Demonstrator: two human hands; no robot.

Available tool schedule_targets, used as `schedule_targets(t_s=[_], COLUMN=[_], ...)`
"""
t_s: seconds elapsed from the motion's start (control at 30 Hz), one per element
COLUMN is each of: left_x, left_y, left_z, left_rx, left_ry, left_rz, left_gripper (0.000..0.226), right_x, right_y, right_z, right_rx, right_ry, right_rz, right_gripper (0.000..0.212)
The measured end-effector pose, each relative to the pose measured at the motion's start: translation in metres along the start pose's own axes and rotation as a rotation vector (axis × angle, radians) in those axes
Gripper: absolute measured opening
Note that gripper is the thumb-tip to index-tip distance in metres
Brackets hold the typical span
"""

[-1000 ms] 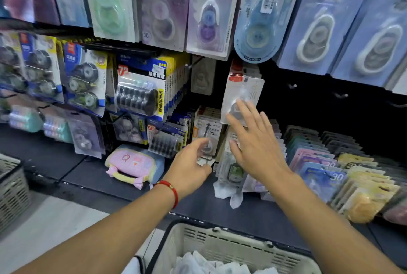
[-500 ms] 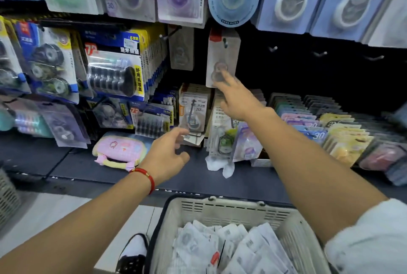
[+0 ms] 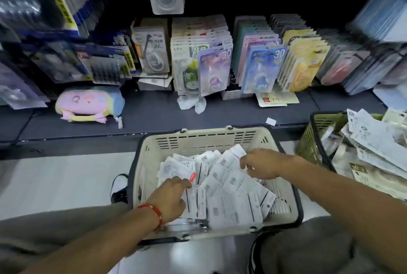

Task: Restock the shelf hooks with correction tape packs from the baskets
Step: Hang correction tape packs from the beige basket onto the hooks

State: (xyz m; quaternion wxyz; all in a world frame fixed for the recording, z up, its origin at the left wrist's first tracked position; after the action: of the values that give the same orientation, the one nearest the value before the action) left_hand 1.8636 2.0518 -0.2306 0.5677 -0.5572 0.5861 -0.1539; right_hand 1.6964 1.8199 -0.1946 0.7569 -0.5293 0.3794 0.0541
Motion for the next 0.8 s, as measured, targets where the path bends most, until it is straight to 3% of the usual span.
schedule_targets(t_s=[0.07, 0.13, 0.23, 0.3, 0.43, 0.57, 0.73, 0.8], left_x=[0.0, 0.001, 0.003, 0.002, -0.001, -0.003, -0.003, -0.003], left_y=[0.027, 0.044, 0.052, 0.055, 0.056, 0.048, 0.024, 0.021], left_z=[-0.013, -0.026, -0.036, -0.038, -0.036, -0.037, -0.066, -0.076], left_rx=[-0.032, -0.093, -0.189, -0.217, -0.202, -0.178, -0.126, -0.076], left_ry=[-0.074, -0.128, -0.196, -0.215, -0.198, -0.145, 0.162, 0.236], left_rz=[0.04, 0.039, -0.019, -0.038, -0.032, -0.095, -0.299, -0.325], left_gripper=[0.06, 0.06, 0.058, 0.058, 0.06, 0.066, 0.086, 0.095], right_x=[0.002, 0.006, 0.009, 0.01, 0.011, 0.009, -0.004, -0.007], right_y=[0.043, 0.073, 0.095, 0.098, 0.092, 0.066, 0.023, 0.018], right_z=[-0.007, -0.01, -0.005, -0.003, -0.004, -0.011, -0.02, -0.011], right_rx=[-0.004, 0.036, 0.201, 0.258, 0.444, 0.663, 0.994, 1.195], right_ry=[0.054, 0.126, 0.202, 0.202, 0.179, 0.104, 0.095, 0.075], right_rz=[0.06, 0.051, -0.038, -0.119, -0.089, -0.053, -0.128, -0.076], right_gripper=[0.043, 0.066, 0.104, 0.108, 0.093, 0.049, 0.018, 0.018])
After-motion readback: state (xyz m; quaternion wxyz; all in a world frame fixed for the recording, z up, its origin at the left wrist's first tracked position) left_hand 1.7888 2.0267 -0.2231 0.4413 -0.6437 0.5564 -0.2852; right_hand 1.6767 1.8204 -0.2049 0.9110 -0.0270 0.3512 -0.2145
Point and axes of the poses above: each hand's wrist, its own x-axis towards the middle knuckle, its own y-axis out of the palm, z = x × y, the point moved 4 cm from there along x, towards the middle knuckle, and after that the axes turned 6 degrees about x, right-handed, at the moved point
